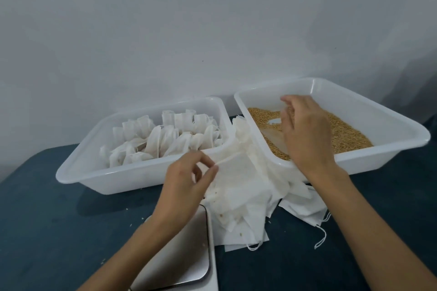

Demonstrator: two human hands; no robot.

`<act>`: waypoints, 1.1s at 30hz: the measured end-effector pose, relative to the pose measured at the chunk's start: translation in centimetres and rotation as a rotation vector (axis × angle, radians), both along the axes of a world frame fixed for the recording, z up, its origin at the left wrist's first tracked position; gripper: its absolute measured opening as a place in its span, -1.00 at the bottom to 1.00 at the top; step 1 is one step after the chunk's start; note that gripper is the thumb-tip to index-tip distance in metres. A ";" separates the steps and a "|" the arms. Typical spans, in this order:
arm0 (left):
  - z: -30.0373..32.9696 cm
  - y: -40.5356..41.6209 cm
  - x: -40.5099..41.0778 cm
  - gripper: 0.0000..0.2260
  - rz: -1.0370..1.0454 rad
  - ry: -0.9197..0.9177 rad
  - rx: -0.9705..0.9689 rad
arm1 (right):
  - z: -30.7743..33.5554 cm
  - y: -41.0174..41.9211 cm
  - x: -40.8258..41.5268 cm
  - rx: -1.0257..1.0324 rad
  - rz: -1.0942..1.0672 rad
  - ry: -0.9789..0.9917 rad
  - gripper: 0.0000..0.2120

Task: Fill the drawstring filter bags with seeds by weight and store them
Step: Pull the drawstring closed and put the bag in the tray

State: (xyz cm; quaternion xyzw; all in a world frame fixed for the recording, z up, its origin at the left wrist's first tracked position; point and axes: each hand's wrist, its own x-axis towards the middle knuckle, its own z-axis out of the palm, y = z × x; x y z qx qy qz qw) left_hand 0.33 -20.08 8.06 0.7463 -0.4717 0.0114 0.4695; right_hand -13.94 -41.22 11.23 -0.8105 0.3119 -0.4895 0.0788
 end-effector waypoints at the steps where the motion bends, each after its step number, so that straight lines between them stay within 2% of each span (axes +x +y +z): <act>1: -0.2 1.1 0.3 -0.85 0.041 0.062 -0.051 | 0.5 1.0 0.1 -0.068 0.049 -0.095 -0.79; 3: -0.6 2.8 0.5 -0.84 0.112 0.126 -0.123 | 1.0 3.8 0.7 -0.130 0.206 -0.222 -0.86; 4: -0.7 3.3 0.4 -0.83 0.134 0.142 -0.158 | 1.0 5.6 1.2 -0.081 0.315 -0.258 -0.91; 6: -0.9 3.9 0.3 -0.81 0.166 0.136 -0.241 | 0.6 9.4 2.4 0.229 0.552 -0.258 -0.84; 8: -0.8 4.3 0.3 -0.79 0.173 0.077 -0.313 | -0.3 12.1 3.6 0.551 0.706 -0.138 -0.69; 10: -0.9 4.5 0.3 -0.76 0.145 0.010 -0.343 | -1.5 13.2 4.6 0.657 0.773 -0.036 -0.70; 13: -1.6 4.7 0.1 -0.75 0.076 -0.077 -0.323 | -2.6 13.1 5.2 0.731 0.834 -0.113 -0.85; 15: -2.3 4.6 -0.1 -0.77 0.034 -0.058 -0.281 | -3.1 12.6 5.1 0.757 0.864 -0.160 -0.89; 21: -1.6 5.0 -0.5 -0.83 -0.087 0.364 -0.214 | -3.3 12.5 4.6 0.772 0.952 -0.193 -0.84; 25: -1.2 4.9 -0.5 -0.88 -0.183 0.535 -0.249 | -3.2 12.8 4.3 0.964 1.072 -0.249 -0.83; 27: -1.2 4.9 -0.4 -0.86 -0.166 0.612 -0.302 | -3.0 12.8 4.1 1.046 1.090 -0.288 -0.81; 29: -1.2 4.9 -0.3 -0.84 -0.093 0.648 -0.361 | -3.2 12.7 4.0 0.995 0.997 -0.302 -0.83; 33: -1.4 4.8 -0.1 -0.83 -0.028 0.657 -0.383 | -4.0 13.4 4.2 0.582 0.803 -0.249 -0.84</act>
